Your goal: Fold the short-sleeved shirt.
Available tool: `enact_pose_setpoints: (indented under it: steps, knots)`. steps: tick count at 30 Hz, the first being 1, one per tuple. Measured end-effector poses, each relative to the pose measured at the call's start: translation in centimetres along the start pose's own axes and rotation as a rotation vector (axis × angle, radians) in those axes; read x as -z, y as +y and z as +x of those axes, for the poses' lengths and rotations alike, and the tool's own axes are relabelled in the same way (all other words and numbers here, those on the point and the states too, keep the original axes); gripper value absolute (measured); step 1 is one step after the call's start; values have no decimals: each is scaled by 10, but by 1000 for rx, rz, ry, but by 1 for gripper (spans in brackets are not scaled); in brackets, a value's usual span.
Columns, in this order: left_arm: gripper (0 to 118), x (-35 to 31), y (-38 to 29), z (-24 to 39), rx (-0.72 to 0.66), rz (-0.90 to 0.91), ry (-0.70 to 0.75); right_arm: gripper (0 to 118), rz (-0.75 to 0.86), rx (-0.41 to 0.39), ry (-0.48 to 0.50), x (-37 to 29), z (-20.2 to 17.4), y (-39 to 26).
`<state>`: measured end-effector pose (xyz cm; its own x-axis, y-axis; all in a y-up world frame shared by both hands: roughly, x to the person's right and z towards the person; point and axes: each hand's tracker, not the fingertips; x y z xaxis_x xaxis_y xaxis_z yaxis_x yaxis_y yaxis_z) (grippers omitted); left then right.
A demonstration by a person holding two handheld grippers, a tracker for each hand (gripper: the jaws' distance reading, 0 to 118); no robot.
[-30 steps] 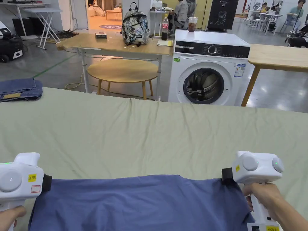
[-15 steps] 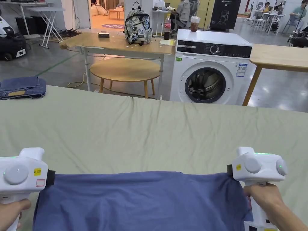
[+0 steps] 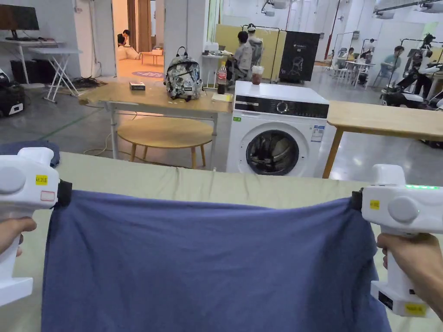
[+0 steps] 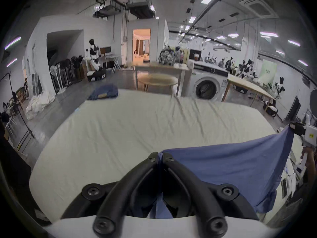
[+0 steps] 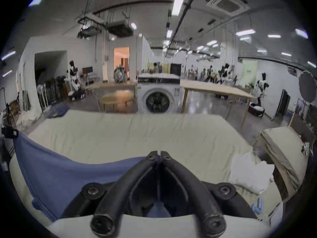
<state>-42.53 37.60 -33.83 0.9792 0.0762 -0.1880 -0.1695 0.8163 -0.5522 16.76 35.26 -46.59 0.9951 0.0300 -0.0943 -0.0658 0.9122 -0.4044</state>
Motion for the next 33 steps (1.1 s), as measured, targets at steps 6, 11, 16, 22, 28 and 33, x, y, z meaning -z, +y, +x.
enact_pose_setpoints:
  steps: [6, 11, 16, 22, 28, 33]
  knots:
    - [0, -43, 48, 19, 44, 96, -7, 0, 159, 21, -50, -66, 5, 50]
    - [0, -65, 86, 31, 78, 167, -10, 0, 223, 25, -85, -94, 12, 90]
    - [0, -68, 129, 36, 96, 223, 4, 0, 278, 17, -117, -102, 18, 132]
    - [0, -67, 181, 44, 103, 283, 27, 0, 317, 22, -145, -90, 17, 180]
    - [0, -65, 230, 51, 77, 350, 47, 0, 360, 26, -159, -79, 14, 223]
    - [0, -64, 263, 55, 37, 395, 49, 0, 385, 48, -172, -73, 12, 257]
